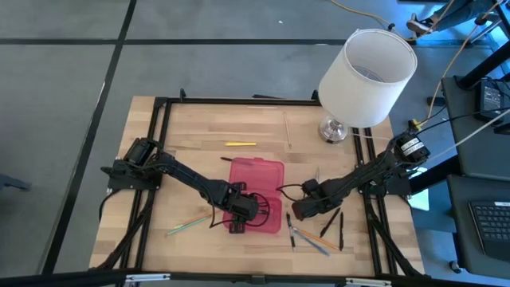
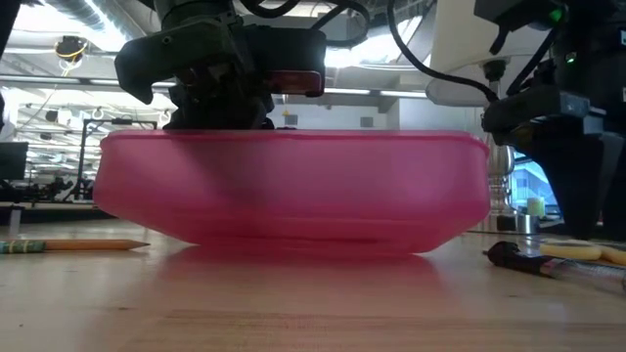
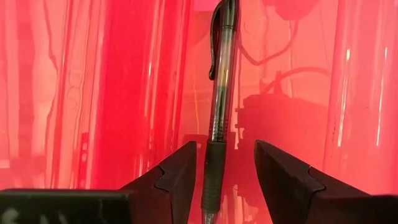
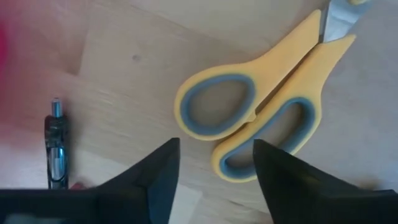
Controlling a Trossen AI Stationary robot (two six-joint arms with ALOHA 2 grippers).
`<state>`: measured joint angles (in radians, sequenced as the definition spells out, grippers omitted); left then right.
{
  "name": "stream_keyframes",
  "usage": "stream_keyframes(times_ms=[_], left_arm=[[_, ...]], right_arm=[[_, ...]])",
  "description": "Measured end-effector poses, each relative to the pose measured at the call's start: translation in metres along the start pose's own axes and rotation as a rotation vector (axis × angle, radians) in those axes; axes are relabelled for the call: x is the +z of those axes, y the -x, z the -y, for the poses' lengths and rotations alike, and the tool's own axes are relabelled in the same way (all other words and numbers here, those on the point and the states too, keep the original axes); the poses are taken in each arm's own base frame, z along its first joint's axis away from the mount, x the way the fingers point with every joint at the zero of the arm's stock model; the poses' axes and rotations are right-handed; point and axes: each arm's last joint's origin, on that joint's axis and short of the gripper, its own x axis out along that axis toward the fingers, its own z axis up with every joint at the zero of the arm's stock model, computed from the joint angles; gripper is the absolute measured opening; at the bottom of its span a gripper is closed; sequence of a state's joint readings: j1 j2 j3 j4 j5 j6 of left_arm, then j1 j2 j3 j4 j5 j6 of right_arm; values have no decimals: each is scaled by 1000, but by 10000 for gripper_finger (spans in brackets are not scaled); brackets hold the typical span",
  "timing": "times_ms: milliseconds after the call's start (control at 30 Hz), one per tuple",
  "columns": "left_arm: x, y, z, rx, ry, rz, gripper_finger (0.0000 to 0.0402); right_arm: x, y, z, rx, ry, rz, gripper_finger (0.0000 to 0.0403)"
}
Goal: Pick & place school supplies into a supply box
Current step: Put the yellow scissors into the red supply box
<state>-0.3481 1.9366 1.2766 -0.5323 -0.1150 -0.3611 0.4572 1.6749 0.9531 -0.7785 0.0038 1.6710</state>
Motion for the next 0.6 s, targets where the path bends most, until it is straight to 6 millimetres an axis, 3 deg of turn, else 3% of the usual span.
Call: stream_keyframes(times_ms=[200, 600], left_arm=[[0, 0, 0, 0, 0, 0, 156], [0, 0, -1, 21, 1, 9, 155]], right_arm=[[-1, 0, 1, -11, -77, -24, 226], [3, -3, 5, -25, -210, 80, 209]])
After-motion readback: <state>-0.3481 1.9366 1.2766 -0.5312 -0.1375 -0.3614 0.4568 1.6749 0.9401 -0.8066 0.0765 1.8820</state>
